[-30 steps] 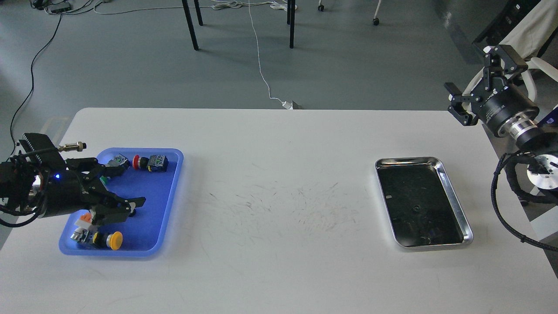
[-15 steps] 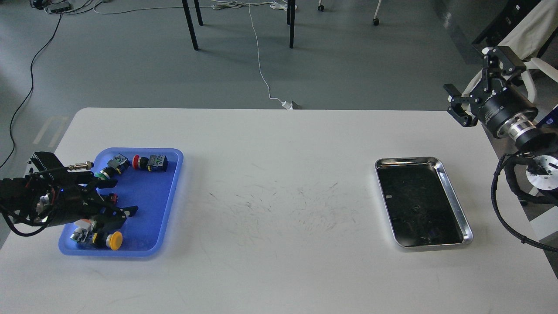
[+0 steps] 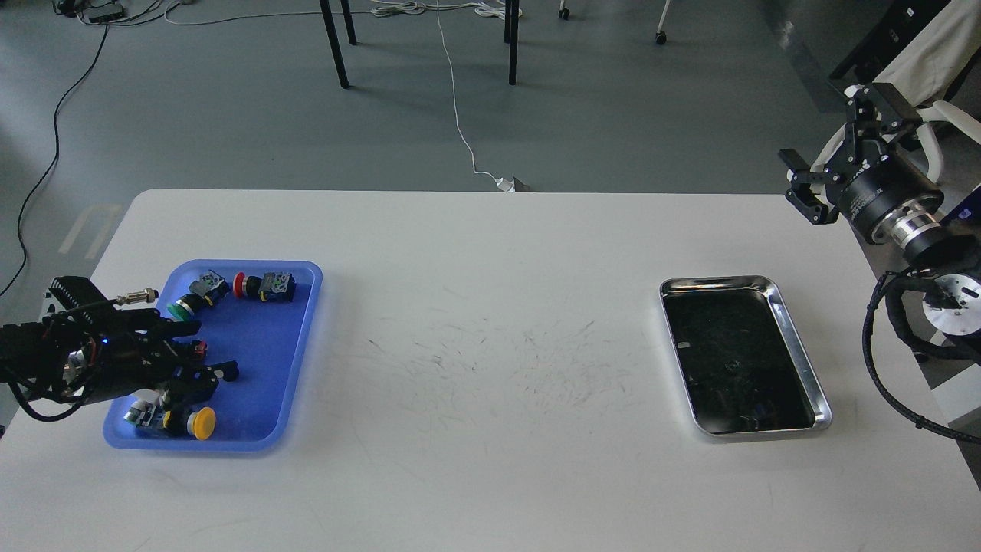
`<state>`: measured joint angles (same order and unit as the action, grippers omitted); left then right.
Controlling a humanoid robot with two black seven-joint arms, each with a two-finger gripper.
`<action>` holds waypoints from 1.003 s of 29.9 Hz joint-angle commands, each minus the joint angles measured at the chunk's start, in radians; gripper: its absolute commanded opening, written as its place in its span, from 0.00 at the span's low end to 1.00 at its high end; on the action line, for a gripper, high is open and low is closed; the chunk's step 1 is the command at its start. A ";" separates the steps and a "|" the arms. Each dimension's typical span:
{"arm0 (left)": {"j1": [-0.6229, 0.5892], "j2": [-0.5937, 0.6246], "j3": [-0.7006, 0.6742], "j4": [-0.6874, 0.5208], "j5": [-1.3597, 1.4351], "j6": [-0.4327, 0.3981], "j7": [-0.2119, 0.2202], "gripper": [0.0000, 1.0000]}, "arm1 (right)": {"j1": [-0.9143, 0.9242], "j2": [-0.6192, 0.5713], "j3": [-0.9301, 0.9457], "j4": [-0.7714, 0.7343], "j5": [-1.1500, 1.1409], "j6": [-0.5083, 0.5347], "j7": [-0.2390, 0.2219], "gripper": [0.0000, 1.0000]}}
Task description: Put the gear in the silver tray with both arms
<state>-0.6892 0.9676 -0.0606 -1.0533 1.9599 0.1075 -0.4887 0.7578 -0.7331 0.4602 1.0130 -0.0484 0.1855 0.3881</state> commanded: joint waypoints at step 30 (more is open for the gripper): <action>0.046 -0.043 0.021 -0.004 -0.038 0.011 0.000 0.70 | -0.009 0.014 -0.006 -0.008 -0.014 -0.004 0.000 0.99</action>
<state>-0.6427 0.9237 -0.0396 -1.0577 1.9222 0.1161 -0.4887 0.7505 -0.7194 0.4543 1.0047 -0.0626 0.1810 0.3881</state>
